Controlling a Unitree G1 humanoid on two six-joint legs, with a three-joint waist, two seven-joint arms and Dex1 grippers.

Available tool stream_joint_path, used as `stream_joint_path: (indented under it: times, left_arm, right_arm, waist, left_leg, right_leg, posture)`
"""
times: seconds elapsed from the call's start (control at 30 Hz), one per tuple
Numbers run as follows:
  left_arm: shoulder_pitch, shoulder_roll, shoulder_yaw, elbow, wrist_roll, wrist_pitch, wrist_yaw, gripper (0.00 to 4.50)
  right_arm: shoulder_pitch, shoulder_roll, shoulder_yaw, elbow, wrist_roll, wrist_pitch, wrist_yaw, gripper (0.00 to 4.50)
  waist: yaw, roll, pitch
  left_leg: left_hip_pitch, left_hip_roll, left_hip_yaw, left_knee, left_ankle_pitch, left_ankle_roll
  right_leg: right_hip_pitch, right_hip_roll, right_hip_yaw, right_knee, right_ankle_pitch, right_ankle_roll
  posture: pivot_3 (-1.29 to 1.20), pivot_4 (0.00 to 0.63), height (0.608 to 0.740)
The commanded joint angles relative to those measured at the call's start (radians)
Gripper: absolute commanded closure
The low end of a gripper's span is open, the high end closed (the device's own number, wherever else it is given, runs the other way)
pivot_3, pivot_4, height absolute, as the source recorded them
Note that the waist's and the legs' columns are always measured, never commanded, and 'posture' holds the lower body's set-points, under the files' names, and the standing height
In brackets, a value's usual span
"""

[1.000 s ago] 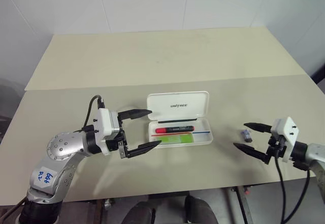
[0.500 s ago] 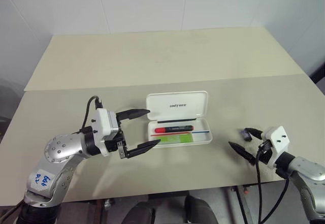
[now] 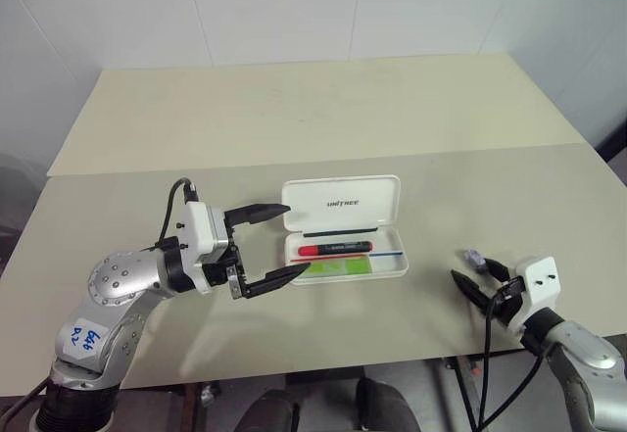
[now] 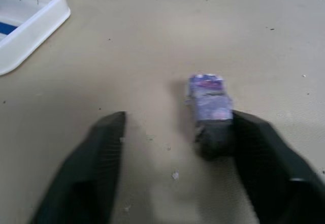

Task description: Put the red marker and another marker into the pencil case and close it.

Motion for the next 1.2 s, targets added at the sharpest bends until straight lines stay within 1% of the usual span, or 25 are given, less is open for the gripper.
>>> stream_joint_path:
  times: [0.03, 0.07, 0.17, 0.4, 0.5, 0.7, 0.83, 0.87, 1.0, 1.2]
  left_arm:
    - [-0.010, -0.004, -0.002, -0.006, 0.001, -0.029, -0.006, 0.00]
    - [-0.005, -0.005, -0.004, -0.008, 0.003, -0.033, -0.005, 0.00]
    - [0.001, -0.010, -0.007, -0.010, 0.008, -0.037, 0.000, 0.00]
    - [0.007, -0.017, -0.004, -0.023, 0.016, -0.031, 0.028, 0.00]
    - [0.015, -0.016, -0.001, -0.039, 0.014, -0.023, 0.045, 0.00]
    - [0.067, -0.014, 0.009, -0.067, 0.015, -0.037, 0.064, 0.00]
    - [0.102, -0.010, 0.023, -0.072, 0.017, -0.052, 0.065, 0.00]
    - [0.108, -0.008, 0.026, -0.074, 0.017, -0.054, 0.066, 0.00]
    - [0.143, 0.014, 0.044, -0.078, 0.026, -0.064, 0.051, 0.00]
    - [0.213, 0.069, 0.075, -0.052, 0.055, -0.121, -0.015, 0.00]
  right_arm:
    - [-0.008, 0.004, -0.009, -0.012, -0.010, 0.012, -0.041, 2.70]
    - [-0.013, 0.006, -0.005, -0.014, -0.012, 0.016, -0.045, 3.11]
    - [-0.026, 0.008, 0.003, -0.018, -0.016, 0.025, -0.059, 4.13]
    - [-0.074, 0.001, 0.035, -0.024, -0.020, 0.032, -0.066, 4.15]
    - [-0.115, -0.023, 0.058, -0.027, -0.013, -0.012, 0.001, 4.15]
    - [-0.246, -0.120, 0.099, -0.016, 0.044, -0.111, 0.244, 4.15]
    - [-0.359, -0.175, 0.170, 0.010, 0.110, -0.099, 0.453, 4.15]
    - [-0.373, -0.184, 0.185, 0.014, 0.114, -0.099, 0.486, 4.15]
    - [-0.446, -0.202, 0.252, 0.052, 0.113, -0.099, 0.603, 4.15]
    - [-0.577, -0.180, 0.340, 0.232, 0.067, -0.191, 0.756, 4.15]
  waist:
    - [0.000, 0.000, 0.000]
    - [0.000, 0.000, 0.000]
    - [-0.001, 0.000, 0.000]
    - [-0.008, 0.000, 0.000]
    - [-0.014, 0.001, 0.000]
    - [-0.025, 0.001, 0.001]
    - [-0.025, 0.001, 0.001]
    - [-0.023, 0.001, 0.001]
    - [-0.022, 0.001, 0.001]
    - [-0.026, 0.001, 0.001]
  left_leg:
    - [0.000, 0.000, 0.000, 0.000, 0.000, 0.000]
    - [0.000, 0.000, 0.000, 0.000, 0.000, 0.000]
    - [0.000, 0.000, 0.000, -0.001, 0.000, 0.000]
    - [0.000, 0.000, 0.001, -0.001, 0.000, 0.000]
    - [0.000, 0.001, 0.000, -0.001, 0.000, 0.000]
    - [0.000, 0.000, 0.000, -0.002, 0.000, 0.000]
    - [-0.001, 0.001, -0.001, -0.002, 0.000, 0.000]
    - [-0.001, 0.001, -0.001, -0.003, 0.000, 0.000]
    - [-0.002, 0.001, -0.003, -0.003, 0.000, 0.000]
    - [-0.002, 0.000, -0.001, -0.002, 0.000, 0.000]
  right_leg:
    - [0.000, 0.000, 0.000, 0.000, 0.000, 0.000]
    - [0.000, 0.000, 0.000, 0.000, 0.000, 0.000]
    - [-0.001, 0.000, 0.000, 0.000, 0.000, 0.000]
    - [-0.001, 0.000, 0.001, 0.000, 0.000, 0.000]
    - [-0.001, 0.002, 0.000, 0.000, 0.000, 0.000]
    - [-0.002, 0.001, 0.001, -0.001, 0.000, 0.000]
    - [-0.002, 0.001, 0.000, -0.002, 0.000, 0.000]
    - [-0.002, 0.001, 0.000, -0.002, 0.000, 0.000]
    - [-0.002, 0.000, -0.002, -0.002, 0.000, 0.000]
    - [-0.002, -0.001, -0.002, -0.004, 0.000, 0.000]
  posture:
    - [0.00, 0.150, 0.740]
    - [0.00, 0.150, 0.740]
    - [0.00, 0.150, 0.740]
    - [0.00, 0.150, 0.740]
    - [0.00, 0.150, 0.740]
    - [0.00, 0.150, 0.740]
    - [0.00, 0.150, 0.740]
    - [0.00, 0.150, 0.740]
    - [0.00, 0.150, 0.740]
    - [0.00, 0.150, 0.740]
